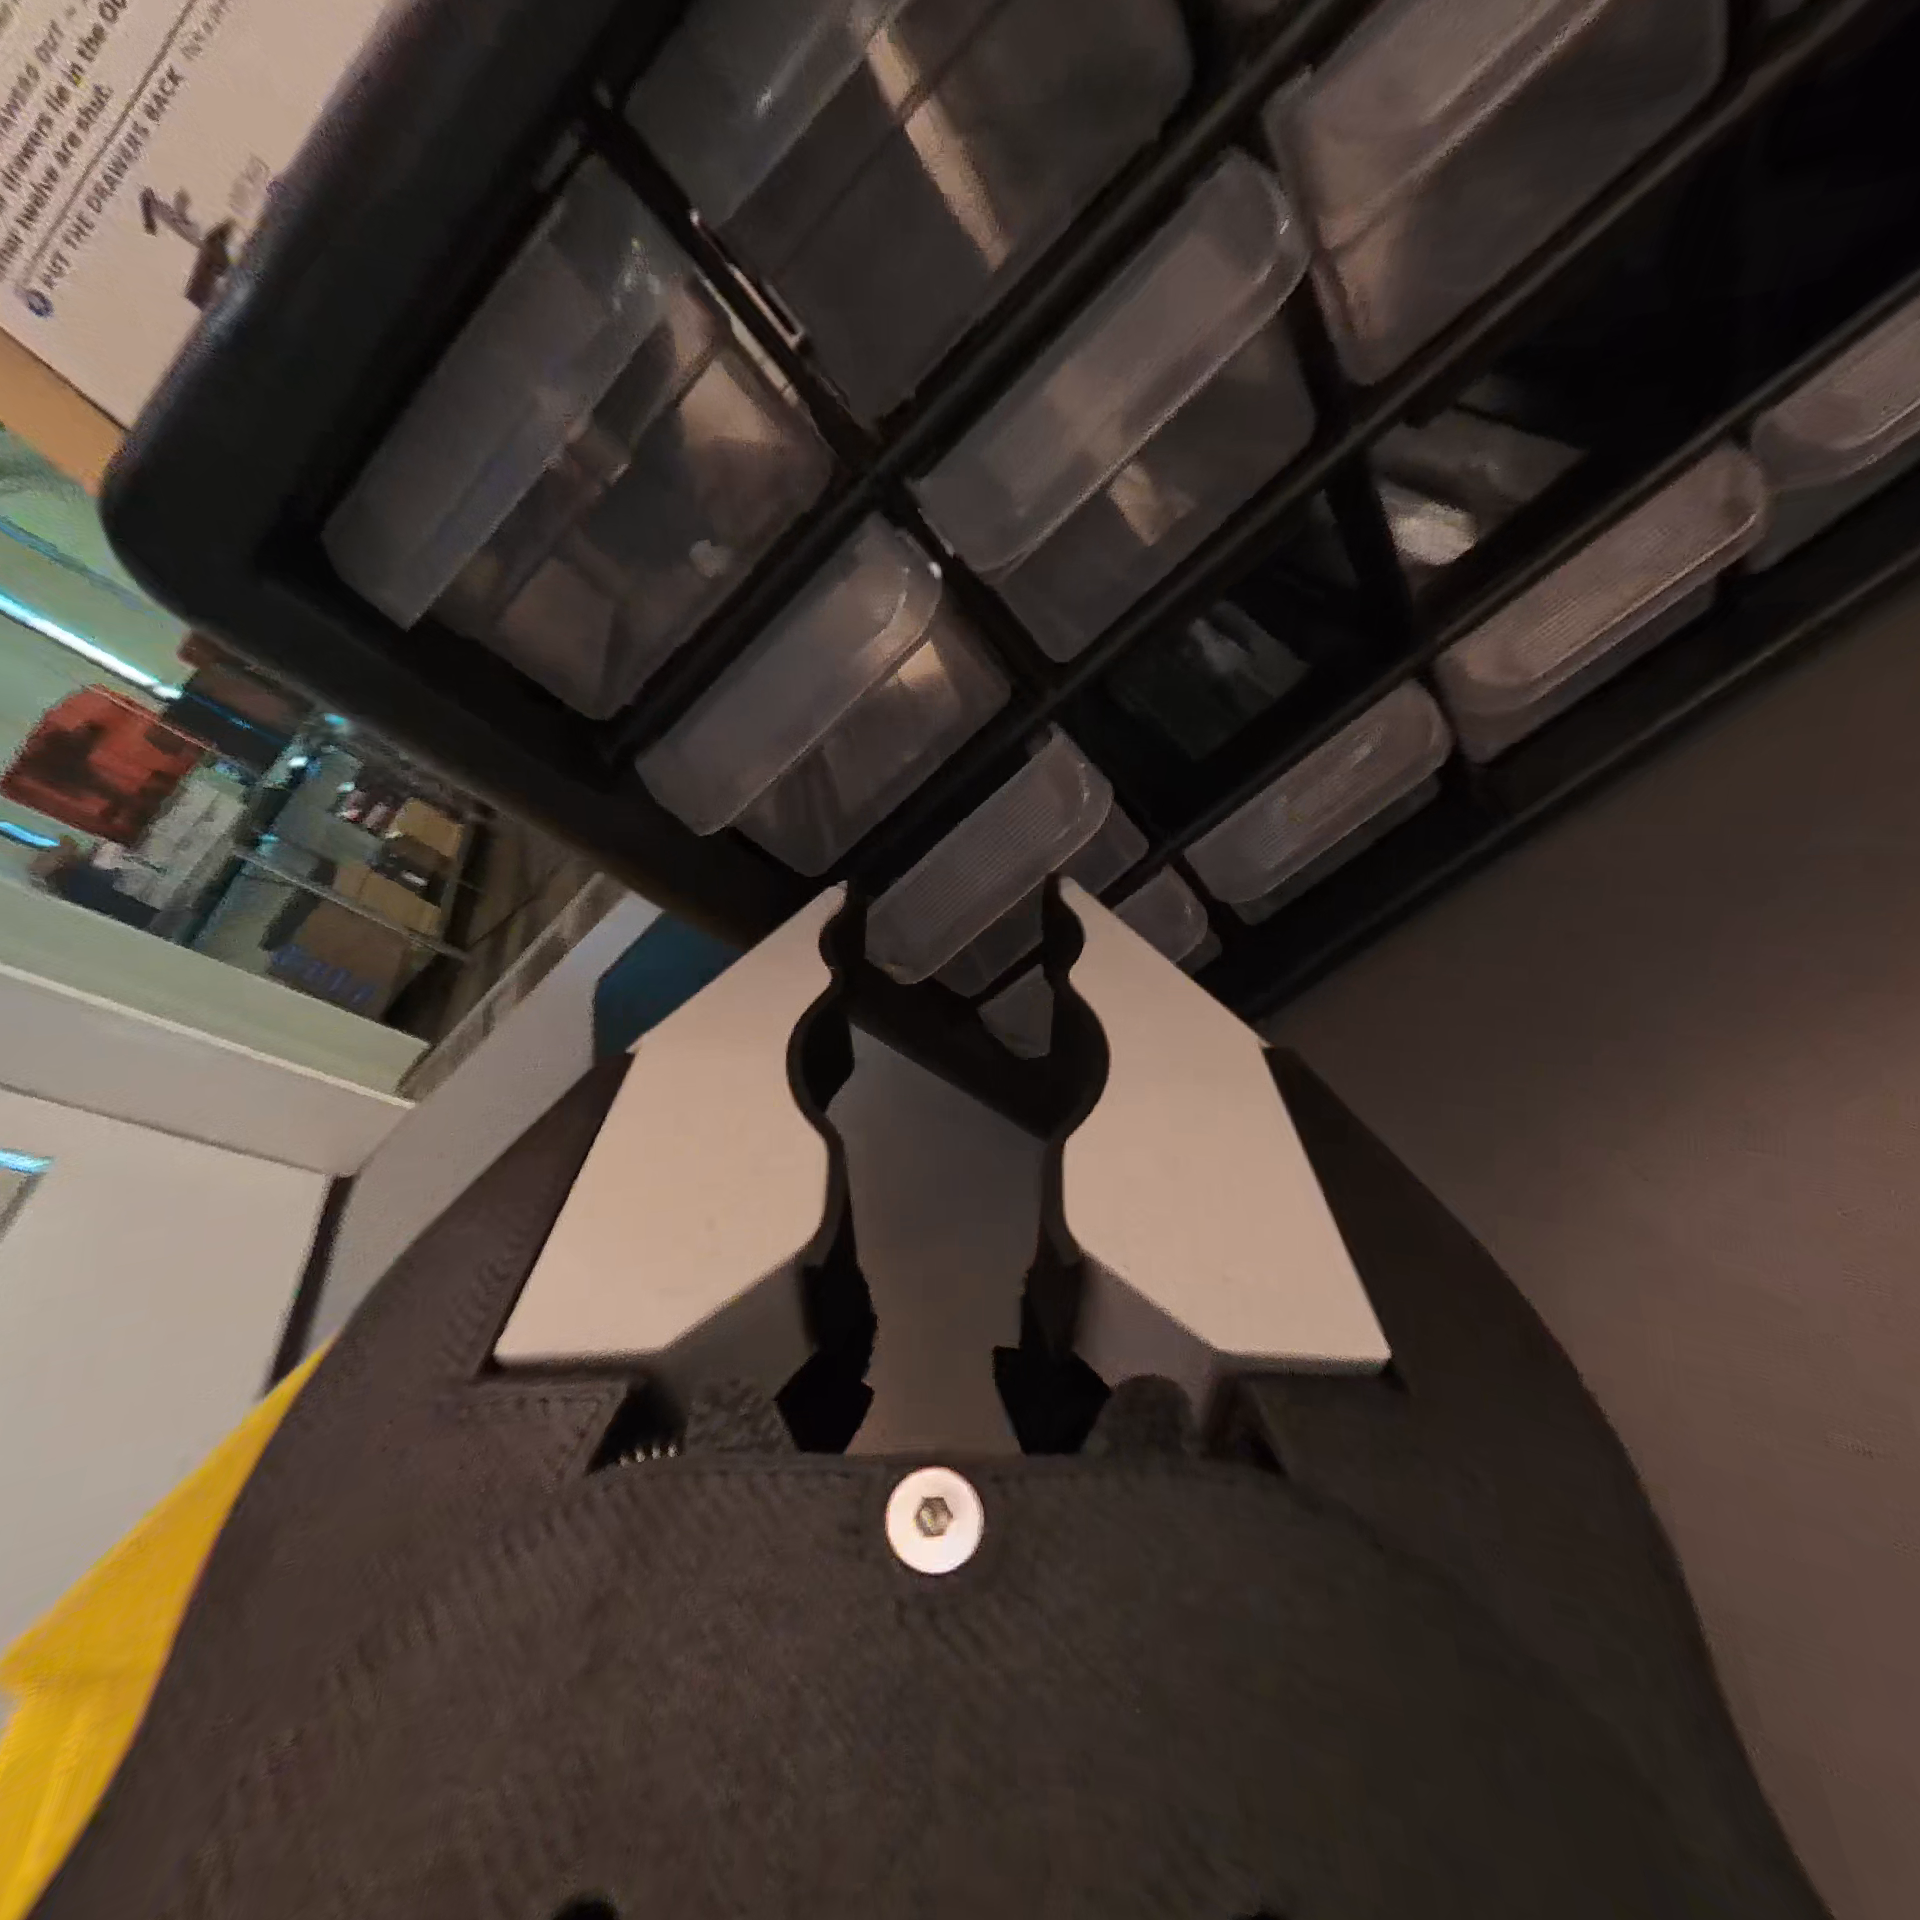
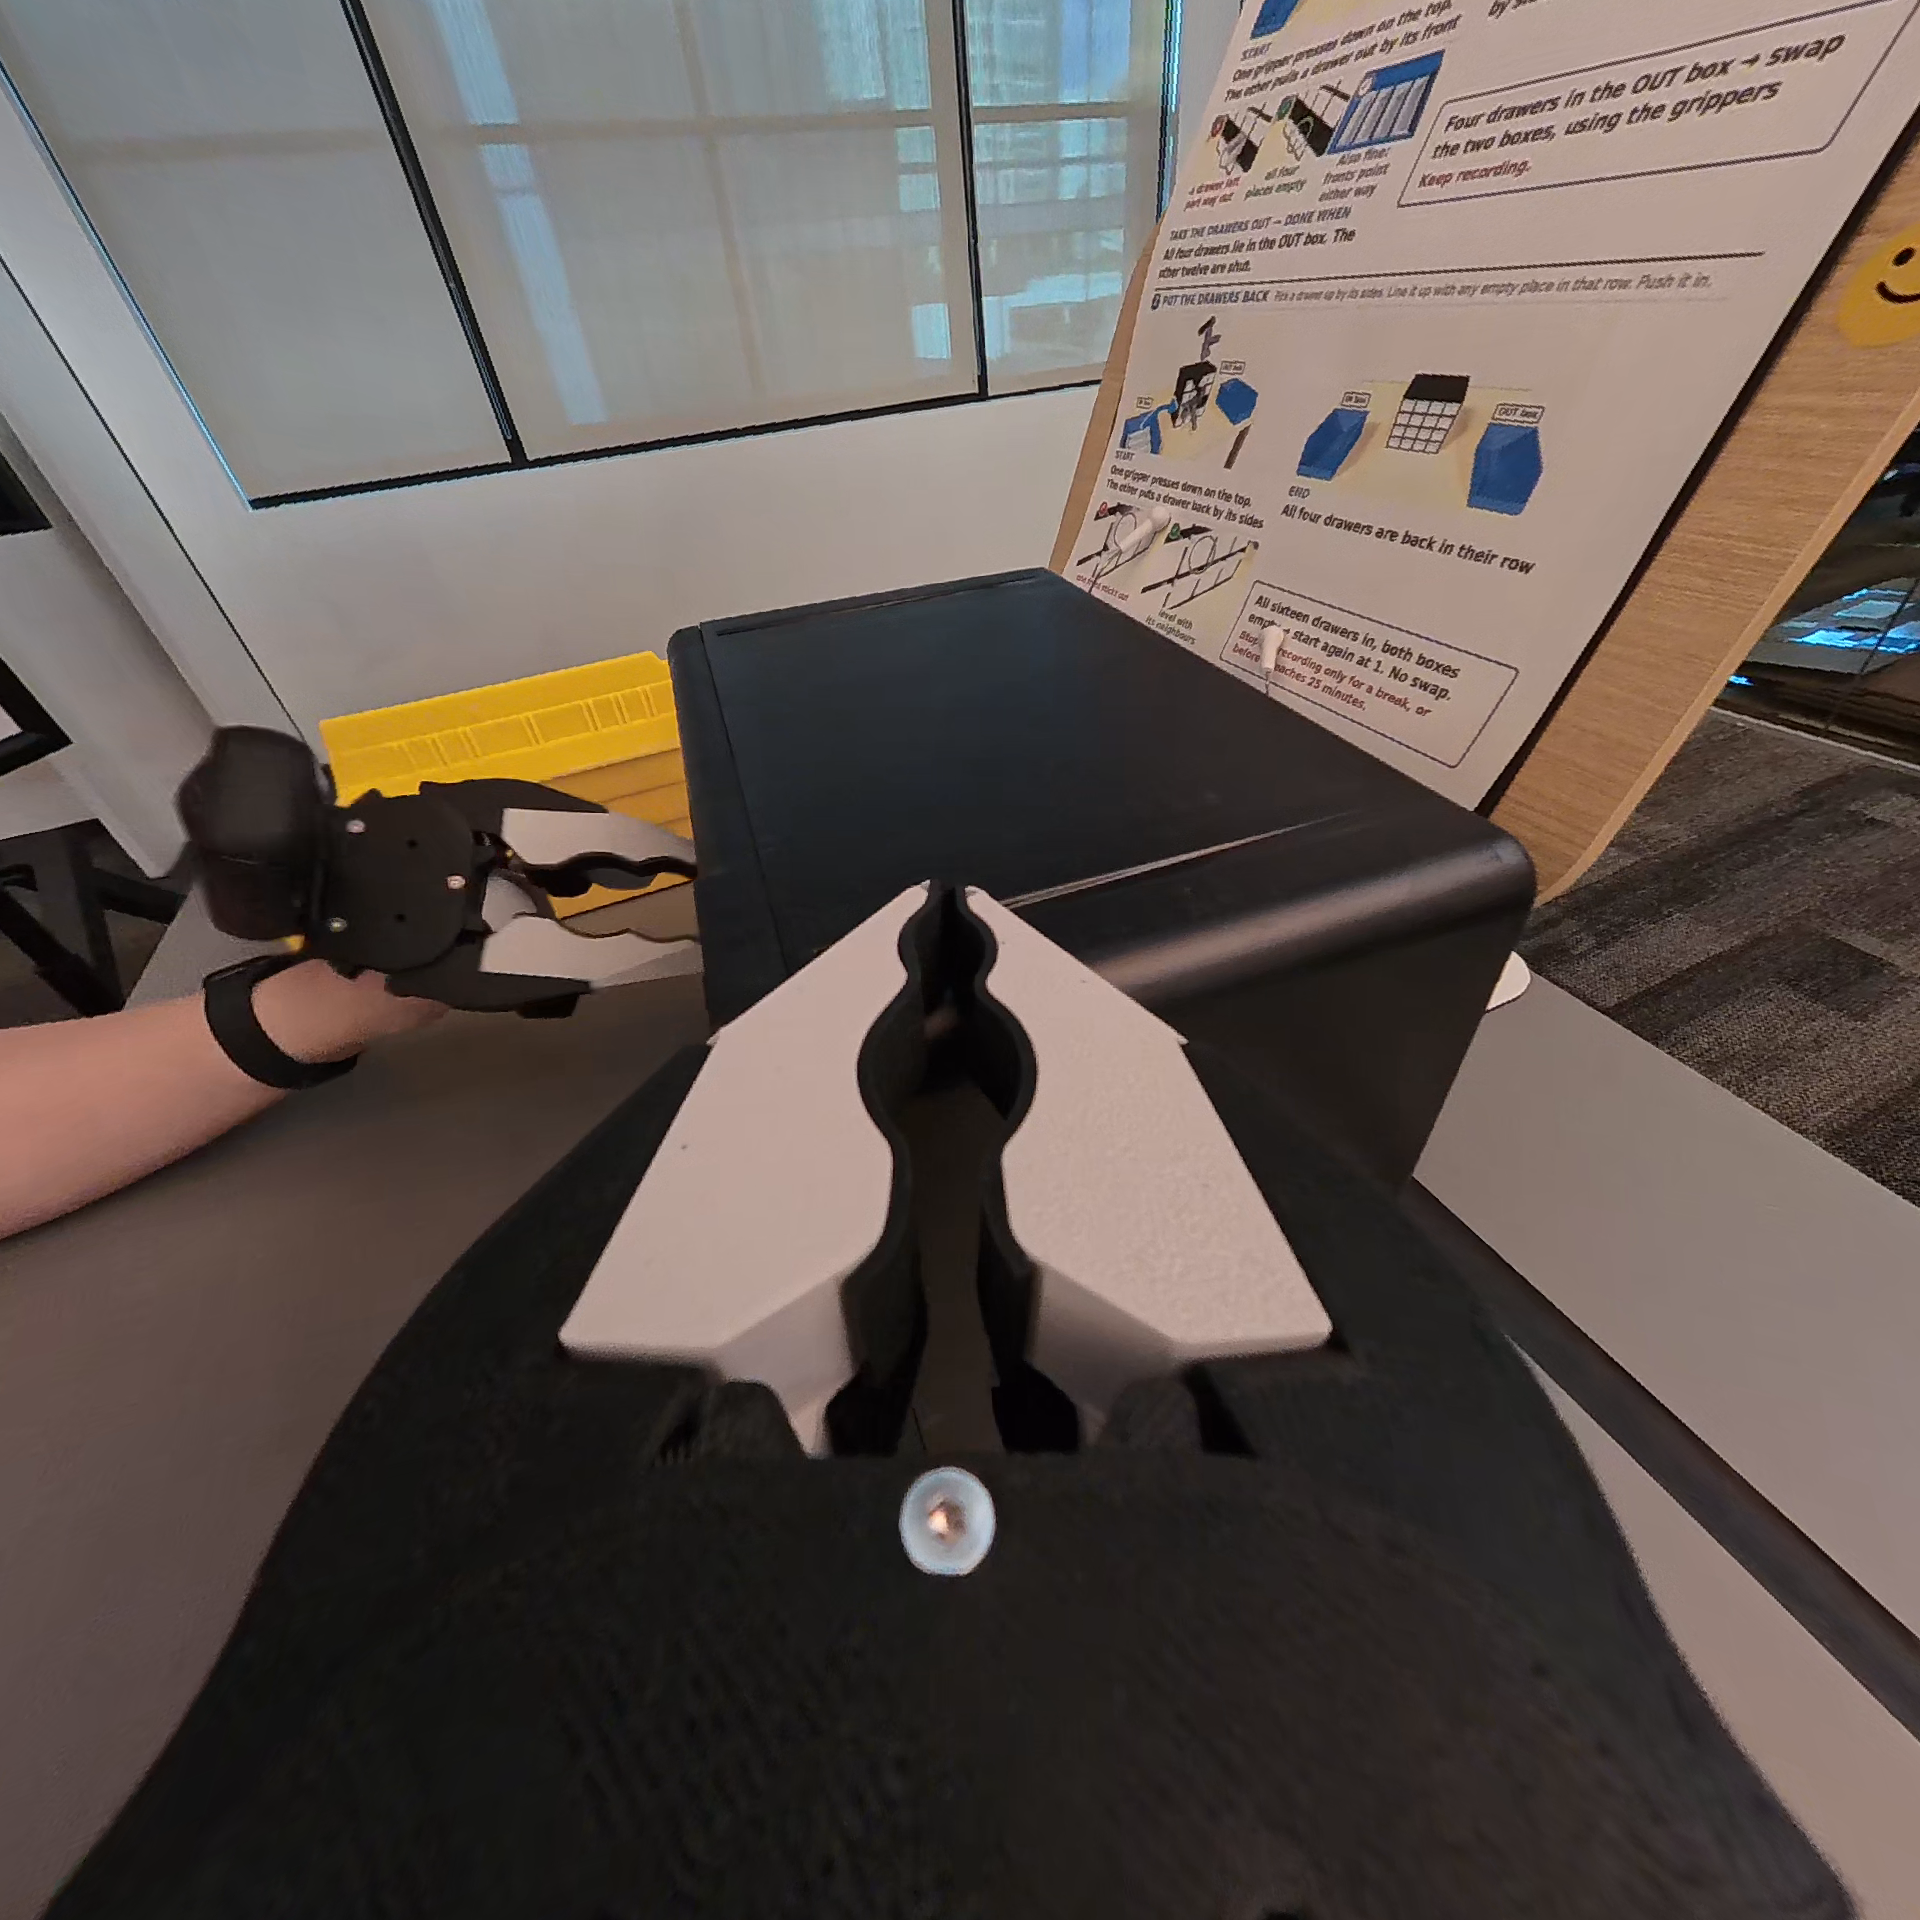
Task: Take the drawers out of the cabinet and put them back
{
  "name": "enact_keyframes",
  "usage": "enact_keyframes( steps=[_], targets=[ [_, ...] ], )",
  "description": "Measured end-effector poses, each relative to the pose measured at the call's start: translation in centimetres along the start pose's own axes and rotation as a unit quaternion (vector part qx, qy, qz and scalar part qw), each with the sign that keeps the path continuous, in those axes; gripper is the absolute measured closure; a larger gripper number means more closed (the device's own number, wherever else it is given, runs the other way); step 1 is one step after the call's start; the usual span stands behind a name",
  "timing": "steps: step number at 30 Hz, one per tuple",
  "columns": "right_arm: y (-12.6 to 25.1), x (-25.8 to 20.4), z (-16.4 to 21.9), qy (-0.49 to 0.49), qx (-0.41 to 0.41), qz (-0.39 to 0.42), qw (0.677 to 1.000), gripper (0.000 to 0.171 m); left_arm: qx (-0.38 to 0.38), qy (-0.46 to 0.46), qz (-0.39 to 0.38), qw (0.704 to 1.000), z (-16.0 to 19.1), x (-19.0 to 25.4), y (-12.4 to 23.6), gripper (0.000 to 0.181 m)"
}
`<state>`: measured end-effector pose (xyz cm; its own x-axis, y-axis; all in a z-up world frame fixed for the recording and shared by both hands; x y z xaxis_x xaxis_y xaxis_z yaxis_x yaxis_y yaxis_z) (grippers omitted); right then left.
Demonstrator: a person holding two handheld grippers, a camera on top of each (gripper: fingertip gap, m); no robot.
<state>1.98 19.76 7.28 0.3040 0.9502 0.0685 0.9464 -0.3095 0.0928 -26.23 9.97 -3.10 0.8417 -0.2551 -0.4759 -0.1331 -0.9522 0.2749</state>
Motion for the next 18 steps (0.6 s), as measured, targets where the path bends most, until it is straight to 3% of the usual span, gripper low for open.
enact_keyframes(
  steps=[2, 6, 7, 10, 11, 12, 15, 18],
  targets=[
    [0.0, 0.0, 0.0, 0.000, 0.002, -0.001, 1.000, 0.171, 0.071, 0.017, 0.039, 0.997, -0.6, 0.1, 2.0, 0.147],
    [0.0, 0.2, 0.1, -0.022, 0.013, -0.016, 1.000, 0.171, 0.240, 0.097, -0.024, 0.965, -2.4, -4.0, 7.0, 0.169],
    [0.1, 0.3, 0.0, -0.023, 0.016, -0.015, 1.000, 0.169, 0.248, 0.139, -0.021, 0.958, -2.8, -5.4, 7.3, 0.169],
    [0.9, 1.6, -1.0, -0.059, 0.095, 0.050, 0.992, 0.140, 0.221, 0.250, 0.082, 0.939, -3.3, -8.1, 5.4, 0.129],
    [1.3, 2.2, -1.2, -0.090, 0.137, 0.068, 0.984, 0.138, 0.219, 0.277, 0.109, 0.929, -3.1, -8.7, 4.4, 0.115],
    [1.6, 2.6, -1.2, -0.119, 0.163, 0.071, 0.977, 0.130, 0.226, 0.292, 0.127, 0.921, -2.8, -9.0, 3.6, 0.110],
    [1.0, 4.1, 0.2, -0.166, 0.147, 0.093, 0.971, 0.101, 0.258, 0.297, 0.144, 0.908, -2.1, -9.0, 2.1, 0.112],
    [0.2, 5.5, 0.8, -0.177, 0.148, 0.096, 0.968, 0.097, 0.240, 0.292, 0.190, 0.906, -1.6, -8.1, 0.8, 0.118]
  ],
)
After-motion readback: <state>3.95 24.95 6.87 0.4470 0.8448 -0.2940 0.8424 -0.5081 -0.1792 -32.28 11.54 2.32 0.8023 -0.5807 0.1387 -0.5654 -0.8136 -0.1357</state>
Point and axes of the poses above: each gripper's, where its closed fingertips meet, y back along the fingers, z out of its underside, x = y × z across the jaws, the point moved 9 cm from there along y, back along the fingers, and after that the axes turned 9 degrees about y, right-handed, at the moved point
